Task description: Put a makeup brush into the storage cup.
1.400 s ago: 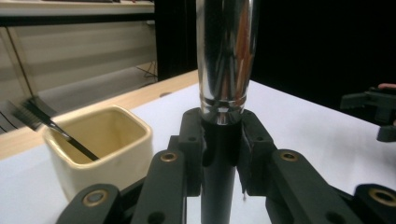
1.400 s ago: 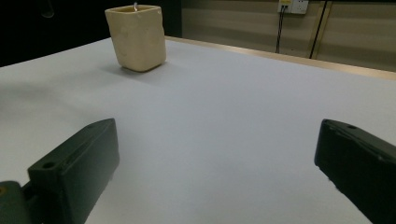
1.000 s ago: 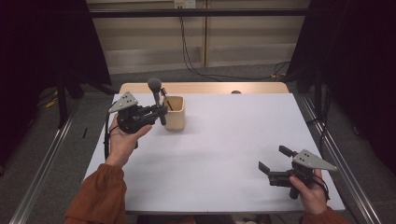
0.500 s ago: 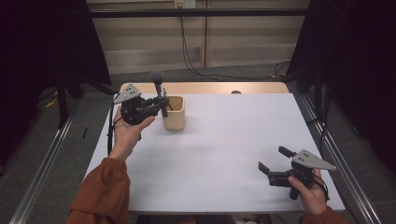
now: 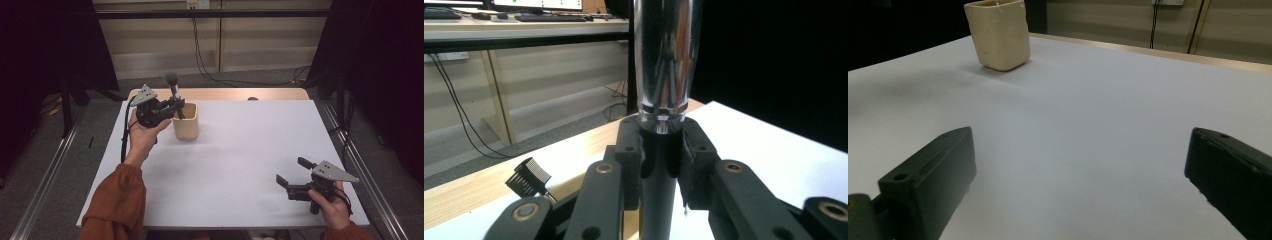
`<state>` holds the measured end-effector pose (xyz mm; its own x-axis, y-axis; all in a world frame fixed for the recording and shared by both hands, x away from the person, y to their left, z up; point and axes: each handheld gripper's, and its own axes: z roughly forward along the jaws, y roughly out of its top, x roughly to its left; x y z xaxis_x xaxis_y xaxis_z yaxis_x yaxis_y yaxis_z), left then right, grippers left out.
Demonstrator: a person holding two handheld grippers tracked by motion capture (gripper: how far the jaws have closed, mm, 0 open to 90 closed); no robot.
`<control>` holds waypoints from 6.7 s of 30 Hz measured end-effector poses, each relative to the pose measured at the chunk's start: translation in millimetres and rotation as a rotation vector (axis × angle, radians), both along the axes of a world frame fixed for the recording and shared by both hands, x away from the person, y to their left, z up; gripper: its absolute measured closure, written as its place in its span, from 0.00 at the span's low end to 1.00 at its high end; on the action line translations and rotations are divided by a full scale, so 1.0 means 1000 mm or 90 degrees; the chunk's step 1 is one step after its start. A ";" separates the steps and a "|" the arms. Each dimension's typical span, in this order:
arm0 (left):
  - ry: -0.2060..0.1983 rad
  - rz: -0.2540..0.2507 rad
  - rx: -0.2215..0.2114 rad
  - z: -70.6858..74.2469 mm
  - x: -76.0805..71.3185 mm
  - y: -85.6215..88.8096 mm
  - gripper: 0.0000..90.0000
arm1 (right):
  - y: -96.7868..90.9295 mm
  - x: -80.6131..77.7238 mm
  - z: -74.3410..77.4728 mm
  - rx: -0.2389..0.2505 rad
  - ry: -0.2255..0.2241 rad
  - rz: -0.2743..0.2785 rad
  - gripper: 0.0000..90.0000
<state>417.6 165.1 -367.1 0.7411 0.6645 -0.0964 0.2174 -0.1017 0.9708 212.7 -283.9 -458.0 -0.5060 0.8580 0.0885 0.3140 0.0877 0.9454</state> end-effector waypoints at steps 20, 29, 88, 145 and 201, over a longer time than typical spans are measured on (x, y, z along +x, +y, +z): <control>0.011 0.031 0.018 -0.019 0.025 0.003 0.83 | 0.000 -0.001 -0.001 0.000 -0.001 0.002 0.00; 0.014 0.024 0.037 -0.025 0.024 -0.001 0.83 | -0.001 0.000 -0.001 0.001 0.000 0.001 0.00; 0.057 0.044 0.067 -0.055 0.024 -0.004 0.69 | 0.000 0.000 -0.002 -0.002 0.002 0.006 0.00; 0.030 0.028 0.030 -0.038 -0.056 0.044 0.02 | -0.004 -0.004 -0.001 0.001 -0.006 -0.020 0.00; 0.054 0.084 0.049 -0.070 -0.157 0.086 0.03 | -0.004 -0.005 -0.001 0.000 -0.006 -0.020 0.00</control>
<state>260.1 250.8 -436.7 0.6379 0.7636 -0.0999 0.3145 -0.1400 0.9389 207.8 -287.7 -459.0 -0.4799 0.8734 0.0833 0.3079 0.0788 0.9482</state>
